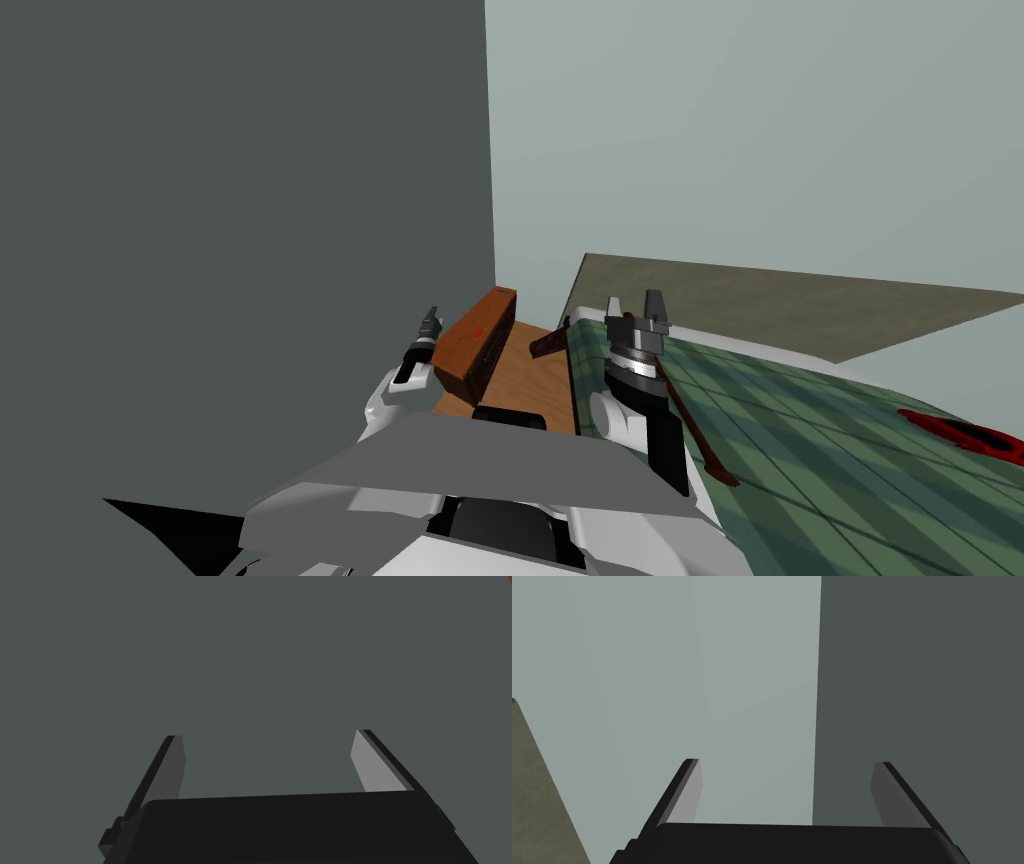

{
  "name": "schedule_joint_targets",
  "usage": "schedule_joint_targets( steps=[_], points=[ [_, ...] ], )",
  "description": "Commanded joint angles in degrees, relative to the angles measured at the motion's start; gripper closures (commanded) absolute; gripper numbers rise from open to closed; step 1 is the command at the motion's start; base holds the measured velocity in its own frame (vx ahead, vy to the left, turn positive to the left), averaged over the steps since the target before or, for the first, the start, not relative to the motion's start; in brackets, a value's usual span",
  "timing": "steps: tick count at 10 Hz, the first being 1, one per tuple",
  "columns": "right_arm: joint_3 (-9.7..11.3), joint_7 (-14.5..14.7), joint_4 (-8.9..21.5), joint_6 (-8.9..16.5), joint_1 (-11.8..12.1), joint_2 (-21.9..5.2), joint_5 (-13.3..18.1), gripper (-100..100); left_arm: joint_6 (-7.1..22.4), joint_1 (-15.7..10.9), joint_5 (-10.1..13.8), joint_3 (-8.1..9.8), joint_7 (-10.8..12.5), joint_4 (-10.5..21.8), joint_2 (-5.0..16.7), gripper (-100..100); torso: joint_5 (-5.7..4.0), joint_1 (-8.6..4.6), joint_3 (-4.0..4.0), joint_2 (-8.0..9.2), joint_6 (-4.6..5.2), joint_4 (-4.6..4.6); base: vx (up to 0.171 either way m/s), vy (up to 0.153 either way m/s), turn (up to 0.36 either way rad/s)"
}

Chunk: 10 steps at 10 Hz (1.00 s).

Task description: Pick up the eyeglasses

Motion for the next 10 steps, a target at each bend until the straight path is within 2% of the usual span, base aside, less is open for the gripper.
schedule_joint_targets(
  steps=[1, 7, 8, 9, 10],
  points=[
    [0.0, 0.0, 0.0, 0.0, 0.0, 0.0, 0.0, 0, 0.3, -1.0, 0.8, 0.89, 0.7, 2.9, 0.0, -100, 0.0, 0.0, 0.0, 0.0, 0.0, 0.0, 0.078, -0.11, 0.054],
    [0.0, 0.0, 0.0, 0.0, 0.0, 0.0, 0.0, 0, 2.1, -3.8, 4.3, 2.87, 2.7, 13.0, -0.5, -100, -0.03, -0.12, -0.15, -0.24, 0.01, -0.06, 0.11, -0.129, 0.054],
    [0.0, 0.0, 0.0, 0.0, 0.0, 0.0, 0.0, 0, 2.1, -3.8, 4.3, 2.87, 2.7, 13.5, -0.5, -100, 0.01, 0.01, -0.09, -0.16, 0.0, -0.04, 0.066, -0.071, 0.028],
    [0.0, 0.0, 0.0, 0.0, 0.0, 0.0, 0.0, 0, 2.6, -4.3, 5.3, 3.12, 3.1, 15.8, -0.6, -100, 0.02, 0.12, -0.06, -0.09, 0.0, -0.02, 0.095, -0.078, 0.052],
    [0.0, 0.0, 0.0, 0.0, 0.0, 0.0, 0.0, 0, 2.6, -4.3, 5.3, 3.12, 3.1, 15.9, -0.6, -100, 0.03, 0.11, -0.09, -0.15, -0.01, -0.03, 0.093, -0.069, 0.032]
  ],
)
